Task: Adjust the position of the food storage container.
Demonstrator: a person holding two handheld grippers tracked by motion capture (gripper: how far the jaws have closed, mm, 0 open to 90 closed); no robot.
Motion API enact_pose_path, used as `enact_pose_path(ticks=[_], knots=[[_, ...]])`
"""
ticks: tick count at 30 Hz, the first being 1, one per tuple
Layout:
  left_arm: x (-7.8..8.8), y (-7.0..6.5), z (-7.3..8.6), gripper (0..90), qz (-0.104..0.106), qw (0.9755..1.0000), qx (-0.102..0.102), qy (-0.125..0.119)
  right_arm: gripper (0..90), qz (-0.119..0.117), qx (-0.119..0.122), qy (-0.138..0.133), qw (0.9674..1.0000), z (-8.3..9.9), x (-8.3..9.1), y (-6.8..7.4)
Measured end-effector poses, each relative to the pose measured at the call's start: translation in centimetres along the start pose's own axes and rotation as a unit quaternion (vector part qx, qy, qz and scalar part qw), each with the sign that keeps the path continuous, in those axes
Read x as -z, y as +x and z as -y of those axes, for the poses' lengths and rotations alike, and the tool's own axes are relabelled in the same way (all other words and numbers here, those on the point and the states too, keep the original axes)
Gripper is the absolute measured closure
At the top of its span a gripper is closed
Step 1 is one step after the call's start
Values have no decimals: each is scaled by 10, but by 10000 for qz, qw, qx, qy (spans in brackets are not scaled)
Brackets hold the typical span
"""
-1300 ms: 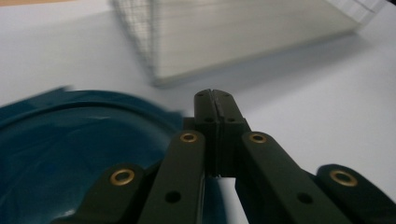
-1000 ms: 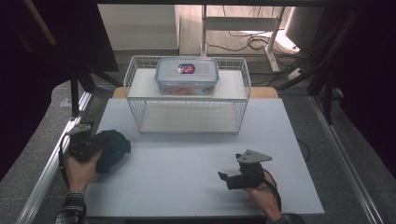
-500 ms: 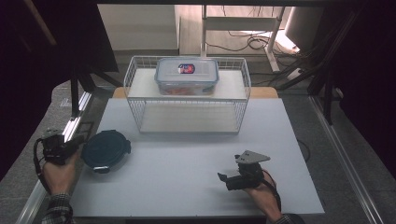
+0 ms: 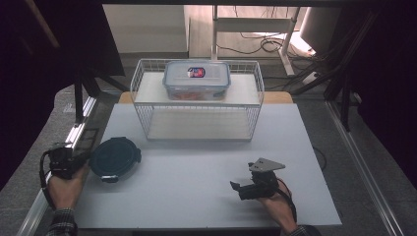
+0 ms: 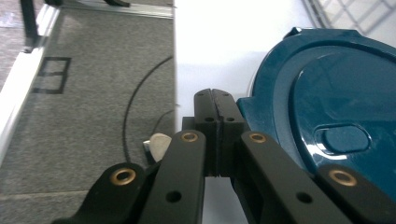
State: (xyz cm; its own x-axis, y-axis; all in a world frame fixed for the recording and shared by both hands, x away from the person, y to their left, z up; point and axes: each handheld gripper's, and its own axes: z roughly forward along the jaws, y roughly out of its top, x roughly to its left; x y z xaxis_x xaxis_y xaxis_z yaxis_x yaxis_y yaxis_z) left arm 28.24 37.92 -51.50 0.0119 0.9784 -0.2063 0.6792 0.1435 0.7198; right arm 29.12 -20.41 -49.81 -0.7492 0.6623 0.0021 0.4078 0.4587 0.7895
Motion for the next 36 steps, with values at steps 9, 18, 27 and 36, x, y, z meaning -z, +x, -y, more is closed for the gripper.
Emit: enact_pose_path(ticks=[9,18,27,36], knots=[[-6,-28,0,900,235,9992,-301,97,49,-10,-1,2,10000,1,0,-2],[-17,-66,-3,900,649,9957,-621,241,49,2,-43,-1,10000,1,0,-3],[-26,-102,-3,900,981,9904,-913,351,50,-4,-64,17,10000,2,-1,-5],[-35,-139,-2,900,1284,9831,-1230,431,51,-8,-53,31,10000,2,-2,-5]])
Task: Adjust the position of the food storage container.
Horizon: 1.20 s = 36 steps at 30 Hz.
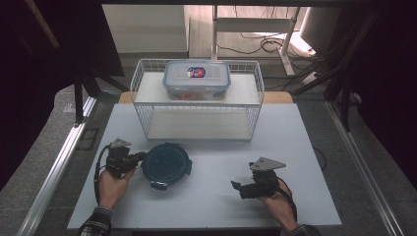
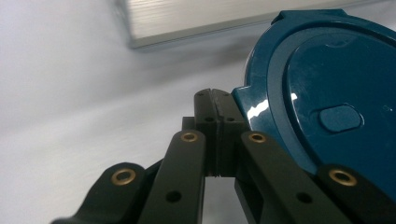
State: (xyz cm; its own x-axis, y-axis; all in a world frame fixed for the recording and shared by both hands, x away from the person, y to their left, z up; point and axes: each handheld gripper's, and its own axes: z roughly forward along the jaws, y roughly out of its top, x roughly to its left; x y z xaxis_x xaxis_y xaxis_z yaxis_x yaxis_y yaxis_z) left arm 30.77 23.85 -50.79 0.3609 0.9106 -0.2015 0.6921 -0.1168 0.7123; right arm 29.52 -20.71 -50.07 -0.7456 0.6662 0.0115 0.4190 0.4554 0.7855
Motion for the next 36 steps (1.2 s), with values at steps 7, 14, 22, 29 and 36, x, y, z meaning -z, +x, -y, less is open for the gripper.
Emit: enact_pose_path(ticks=[7,14,22,29,36], knots=[[-9,-28,-3,900,234,9993,-276,94,51,-18,35,25,10000,-1,-4,2],[-10,-47,-2,900,283,9985,-450,147,52,-9,17,17,10000,-1,-3,1],[-9,-63,4,900,486,9976,-450,193,52,-19,29,26,10000,-1,-3,1],[-4,-73,11,900,594,9971,-434,180,52,-11,22,27,10000,-1,-1,0],[-6,-85,14,900,750,9959,-474,177,52,-29,32,37,10000,-1,-3,1]])
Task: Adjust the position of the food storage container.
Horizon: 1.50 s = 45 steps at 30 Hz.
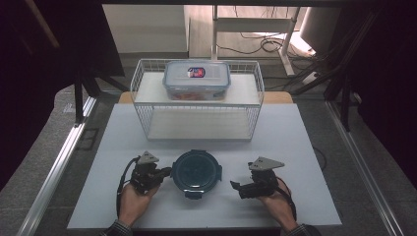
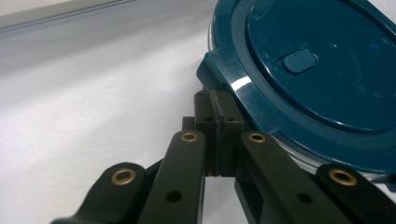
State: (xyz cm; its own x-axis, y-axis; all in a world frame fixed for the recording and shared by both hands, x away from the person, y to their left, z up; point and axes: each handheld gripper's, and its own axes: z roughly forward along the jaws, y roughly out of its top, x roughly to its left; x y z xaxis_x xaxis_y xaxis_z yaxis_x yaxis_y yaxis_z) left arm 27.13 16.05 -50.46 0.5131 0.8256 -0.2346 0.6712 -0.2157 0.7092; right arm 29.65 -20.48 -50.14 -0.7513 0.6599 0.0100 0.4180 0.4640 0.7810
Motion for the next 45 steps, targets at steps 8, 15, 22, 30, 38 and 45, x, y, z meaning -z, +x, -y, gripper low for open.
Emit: enact_pose_path(ticks=[8,15,22,30,38,45], knots=[[-6,-9,-2,900,159,9998,-125,14,52,7,-17,5,10000,0,0,-1],[-8,-13,-1,900,224,9997,-104,-18,52,6,-25,-2,10000,0,1,-2],[-7,-15,-2,900,373,9989,-267,33,52,40,-29,-3,10000,1,3,-4],[8,-7,6,561,102,9988,-465,-117,52,68,-124,-73,9999,2,10,-10],[15,0,20,211,402,9972,-609,-134,28,-21,-81,-41,10000,4,13,-7],[16,1,32,101,479,9960,-751,-34,10,-9,84,78,9999,6,12,-1]])
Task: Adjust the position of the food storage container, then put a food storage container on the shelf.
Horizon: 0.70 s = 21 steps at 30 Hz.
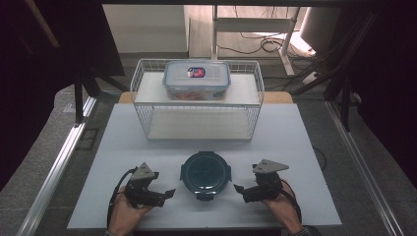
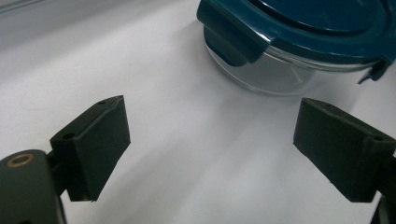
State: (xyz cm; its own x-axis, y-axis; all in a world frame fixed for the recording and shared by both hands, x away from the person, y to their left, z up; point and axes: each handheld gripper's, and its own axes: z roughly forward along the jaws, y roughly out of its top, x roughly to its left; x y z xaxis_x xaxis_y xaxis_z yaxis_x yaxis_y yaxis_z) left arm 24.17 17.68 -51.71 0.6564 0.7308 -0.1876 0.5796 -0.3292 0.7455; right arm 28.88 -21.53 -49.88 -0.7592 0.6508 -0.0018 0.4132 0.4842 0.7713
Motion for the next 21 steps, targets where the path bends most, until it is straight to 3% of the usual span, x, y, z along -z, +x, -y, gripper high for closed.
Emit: enact_pose_path(ticks=[5,8,16,21], knots=[[2,1,2,89,41,10000,60,-8,10,-6,-59,19,10000,2,1,-2],[1,0,2,70,6,10000,-3,46,10,-5,-82,11,10000,3,1,-3],[0,2,1,44,-111,9998,-101,-131,10,86,-7,-87,9999,0,4,-2],[0,6,-1,11,16,9997,3,-238,9,75,-39,-45,10000,-2,5,-2]])
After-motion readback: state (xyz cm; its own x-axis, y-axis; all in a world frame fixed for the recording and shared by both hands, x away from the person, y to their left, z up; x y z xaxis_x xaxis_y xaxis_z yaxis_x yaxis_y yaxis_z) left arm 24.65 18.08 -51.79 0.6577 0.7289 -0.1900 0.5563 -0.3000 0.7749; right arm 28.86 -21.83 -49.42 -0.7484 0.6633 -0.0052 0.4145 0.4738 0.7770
